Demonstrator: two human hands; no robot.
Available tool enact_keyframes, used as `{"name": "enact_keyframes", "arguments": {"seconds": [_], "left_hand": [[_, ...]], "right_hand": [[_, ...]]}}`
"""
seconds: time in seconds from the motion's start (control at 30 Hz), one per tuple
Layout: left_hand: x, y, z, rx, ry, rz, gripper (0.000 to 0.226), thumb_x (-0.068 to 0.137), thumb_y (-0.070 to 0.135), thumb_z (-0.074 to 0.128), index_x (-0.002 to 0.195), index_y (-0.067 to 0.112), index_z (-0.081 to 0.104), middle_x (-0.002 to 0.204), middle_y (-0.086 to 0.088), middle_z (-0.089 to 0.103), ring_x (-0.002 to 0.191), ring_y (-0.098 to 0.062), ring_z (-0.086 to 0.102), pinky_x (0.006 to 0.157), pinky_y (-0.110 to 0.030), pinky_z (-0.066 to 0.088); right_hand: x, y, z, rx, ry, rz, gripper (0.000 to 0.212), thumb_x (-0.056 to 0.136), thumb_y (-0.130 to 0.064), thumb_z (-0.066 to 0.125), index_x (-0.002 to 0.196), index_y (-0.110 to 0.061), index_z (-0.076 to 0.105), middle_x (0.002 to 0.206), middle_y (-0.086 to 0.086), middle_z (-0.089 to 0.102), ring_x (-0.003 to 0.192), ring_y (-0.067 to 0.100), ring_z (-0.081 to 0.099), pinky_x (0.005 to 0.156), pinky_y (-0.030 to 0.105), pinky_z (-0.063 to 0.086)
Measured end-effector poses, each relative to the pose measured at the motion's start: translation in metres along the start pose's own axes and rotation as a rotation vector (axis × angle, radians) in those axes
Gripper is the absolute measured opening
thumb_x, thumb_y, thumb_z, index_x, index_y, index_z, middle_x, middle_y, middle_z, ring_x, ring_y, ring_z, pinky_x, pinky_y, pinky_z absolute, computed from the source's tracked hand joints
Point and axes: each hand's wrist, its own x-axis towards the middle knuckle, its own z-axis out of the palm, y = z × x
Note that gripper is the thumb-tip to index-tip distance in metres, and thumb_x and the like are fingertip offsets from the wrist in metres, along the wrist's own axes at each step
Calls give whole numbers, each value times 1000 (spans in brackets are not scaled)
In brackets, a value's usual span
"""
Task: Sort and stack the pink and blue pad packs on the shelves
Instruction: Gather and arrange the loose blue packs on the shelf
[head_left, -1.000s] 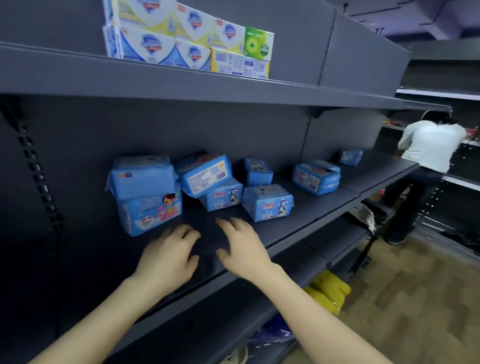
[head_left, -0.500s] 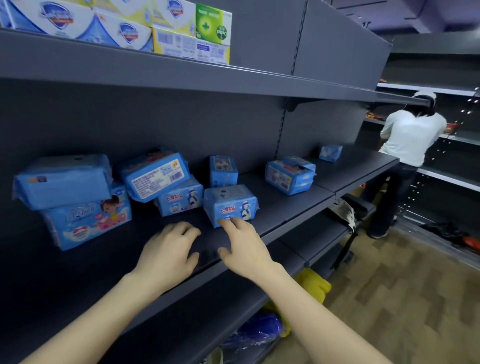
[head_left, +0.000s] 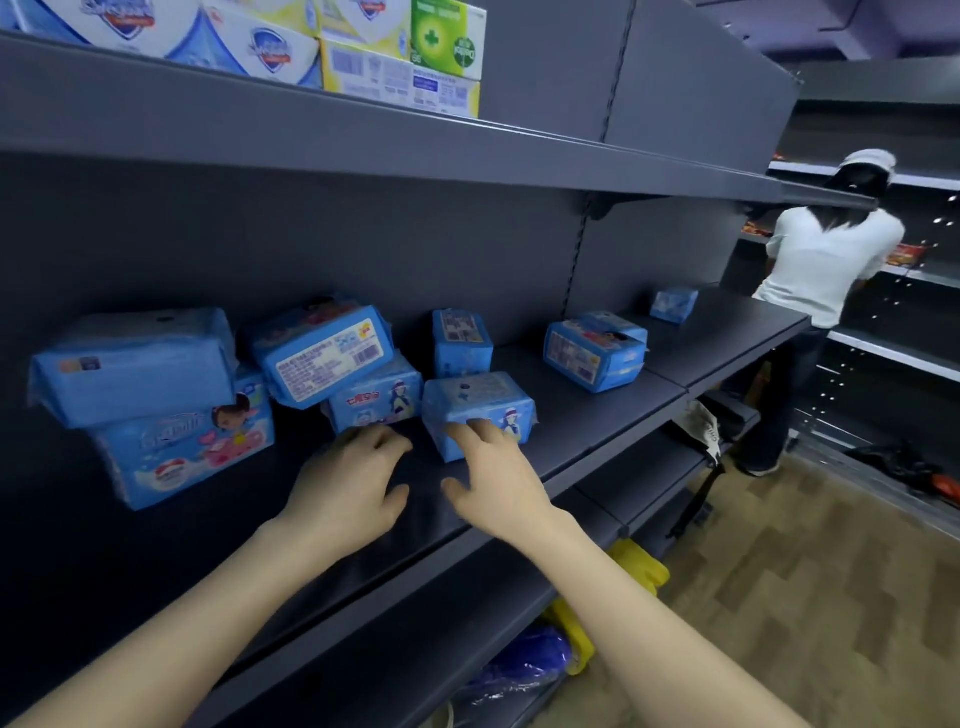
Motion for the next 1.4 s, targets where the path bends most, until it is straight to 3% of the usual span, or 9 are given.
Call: {"name": "enact_keyframes", "arguments": {"seconds": [0.2, 0.47, 0.9, 1.2, 1.4], "left_hand": [[1, -35, -11, 43, 7, -43, 48, 93, 37, 47, 138, 23, 37, 140, 7, 36, 126, -14, 37, 94, -27, 39], [4, -58, -17, 112, 1, -109, 48, 92, 35, 49, 137, 22, 39, 139, 4, 40, 126, -16, 40, 92, -28, 40], [32, -39, -5, 39, 101, -298, 48, 88, 28, 54, 134, 19, 45, 135, 0, 45, 121, -20, 45, 88, -30, 43], [38, -27, 8, -77, 142, -492, 48, 87, 27, 58, 133, 19, 46, 138, -1, 44, 122, -18, 46, 94, -29, 43], [33, -36, 4, -91, 232, -750, 62, 87, 27, 60, 142, 17, 31, 139, -10, 37, 120, -27, 45, 84, -34, 42]], "right_hand": [[28, -31, 7, 43, 52, -67, 62, 85, -20, 57, 142, -17, 32, 139, 12, 37, 125, 32, 35, 99, 37, 37], [54, -55, 22, 110, 26, -120, 61, 87, -20, 56, 143, -20, 31, 148, 10, 30, 137, 28, 25, 106, 37, 34], [95, -19, 10, 134, -33, -285, 60, 88, -19, 56, 142, -17, 32, 145, 10, 32, 132, 28, 31, 105, 40, 35], [129, 2, -4, 113, -65, -375, 64, 88, -23, 57, 144, -19, 28, 143, 9, 33, 134, 30, 23, 109, 44, 29], [150, 3, -1, 329, -114, -353, 75, 87, -20, 60, 147, -20, 16, 142, 11, 29, 132, 29, 29, 109, 39, 30]]}}
